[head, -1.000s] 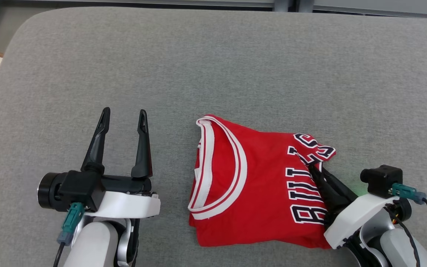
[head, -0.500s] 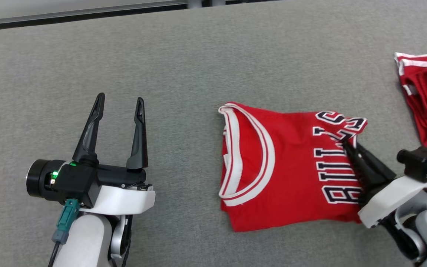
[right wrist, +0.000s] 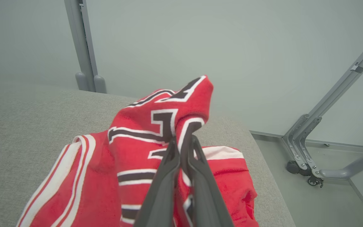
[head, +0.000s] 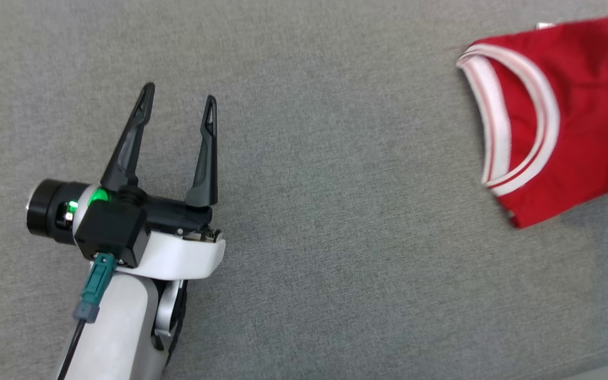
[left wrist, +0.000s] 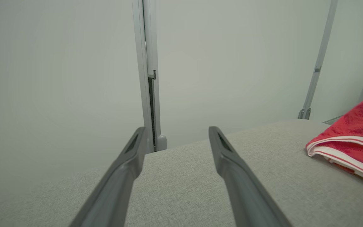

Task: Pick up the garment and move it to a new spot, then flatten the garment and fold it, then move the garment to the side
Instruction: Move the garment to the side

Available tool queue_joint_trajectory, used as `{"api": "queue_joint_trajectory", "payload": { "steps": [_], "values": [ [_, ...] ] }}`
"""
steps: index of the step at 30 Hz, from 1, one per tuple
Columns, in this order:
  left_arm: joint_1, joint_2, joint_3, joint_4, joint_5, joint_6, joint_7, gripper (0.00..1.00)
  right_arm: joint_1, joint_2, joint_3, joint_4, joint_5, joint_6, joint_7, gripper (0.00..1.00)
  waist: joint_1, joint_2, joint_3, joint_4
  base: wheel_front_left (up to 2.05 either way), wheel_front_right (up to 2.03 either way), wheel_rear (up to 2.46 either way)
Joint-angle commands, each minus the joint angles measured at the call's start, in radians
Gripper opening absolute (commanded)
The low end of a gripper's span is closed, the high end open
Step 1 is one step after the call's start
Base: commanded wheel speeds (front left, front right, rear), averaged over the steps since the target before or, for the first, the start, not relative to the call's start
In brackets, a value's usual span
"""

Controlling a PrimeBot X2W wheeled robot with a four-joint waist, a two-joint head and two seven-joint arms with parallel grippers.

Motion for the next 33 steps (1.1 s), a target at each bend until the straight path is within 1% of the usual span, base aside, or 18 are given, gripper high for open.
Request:
{"api": "queue_joint_trajectory", "payload": {
  "steps": [1,5,8,11,13,14,15,16,18,20,23,25,26,29,30,33],
  "values": [
    [-0.029,0.008,-0.003,-0.011,0.011,-0.004,0.006,1.0,-0.029,-0.03,-0.008,0.022,0.017,-0.002,-0.007,0.0,0.0,0.0,0.042,0.001,0.0,0.0,0.0],
    [-0.06,0.015,-0.017,-0.031,0.025,-0.008,0.024,1.0,-0.092,-0.102,-0.039,0.107,0.058,-0.002,-0.029,0.0,0.0,0.0,0.095,0.014,0.0,0.0,0.0],
    [-0.076,0.023,-0.023,-0.046,0.036,-0.006,0.039,1.0,-0.13,-0.131,-0.05,0.187,0.092,-0.002,-0.045,0.0,0.0,0.0,0.133,0.019,0.0,0.0,0.0],
    [-0.087,0.03,-0.024,-0.06,0.044,-0.004,0.051,1.0,-0.18,-0.14,-0.033,0.266,0.112,-0.002,-0.055,0.0,0.0,0.0,0.162,0.019,0.0,0.0,0.0],
    [-0.091,0.035,-0.026,-0.067,0.048,-0.004,0.058,1.0,-0.222,-0.125,-0.023,0.311,0.127,-0.002,-0.083,0.0,0.0,0.0,0.177,0.016,0.0,0.0,0.0],
    [-0.094,0.037,-0.029,-0.068,0.05,-0.003,0.062,1.0,-0.237,-0.117,-0.019,0.348,0.126,-0.002,-0.092,0.29,0.0,0.0,0.183,0.015,0.0,0.0,0.0],
    [-0.099,0.039,-0.031,-0.069,0.053,-0.004,0.067,1.0,-0.249,-0.107,-0.013,0.387,0.126,-0.002,-0.095,0.63,0.0,0.0,0.188,0.013,0.0,0.0,0.0],
    [-0.105,0.04,-0.033,-0.07,0.054,-0.005,0.067,1.0,-0.266,-0.092,-0.013,0.417,0.129,-0.002,-0.109,1.0,0.0,0.0,0.19,0.012,0.0,0.0,0.0],
    [-0.111,0.042,-0.036,-0.069,0.053,-0.007,0.074,1.0,-0.298,-0.066,-0.017,0.478,0.121,-0.002,-0.132,1.0,0.0,0.0,0.193,0.009,0.0,0.0,0.0],
    [-0.108,0.044,-0.036,-0.062,0.05,-0.007,0.073,1.0,-0.304,-0.026,-0.016,0.52,0.133,-0.002,-0.149,1.0,0.0,0.0,0.188,0.004,0.0,0.0,0.0],
    [-0.098,0.037,-0.042,-0.042,0.036,-0.013,0.061,1.0,-0.268,0.01,-0.035,0.542,0.164,-0.002,-0.168,1.0,0.0,0.0,0.156,0.004,0.0,0.0,0.0],
    [-0.087,0.038,-0.039,-0.029,0.025,-0.013,0.058,1.0,-0.235,0.034,-0.053,0.506,0.181,-0.002,-0.173,1.0,0.0,0.0,0.134,0.002,0.0,0.0,0.0],
    [-0.08,0.04,-0.035,-0.022,0.021,-0.013,0.055,1.0,-0.217,0.042,-0.077,0.48,0.181,-0.001,-0.173,1.0,0.0,0.0,0.121,0.0,0.0,0.0,0.0],
    [-0.052,0.043,-0.024,-0.003,0.002,-0.003,0.045,1.0,-0.119,0.088,-0.147,0.371,0.138,-0.002,-0.172,1.0,0.0,0.0,0.074,-0.01,0.0,0.0,0.0],
    [-0.052,0.043,-0.024,-0.003,0.002,-0.003,0.045,1.0,-0.119,0.088,-0.147,0.371,0.138,-0.002,-0.172,1.0,0.0,0.0,0.074,-0.01,0.0,0.0,0.0],
    [-0.017,0.043,-0.008,0.012,-0.019,0.007,0.039,1.0,-0.023,0.154,-0.209,0.241,0.077,-0.001,-0.172,1.0,0.0,0.0,0.03,-0.019,0.0,0.0,0.0]
  ]
}}
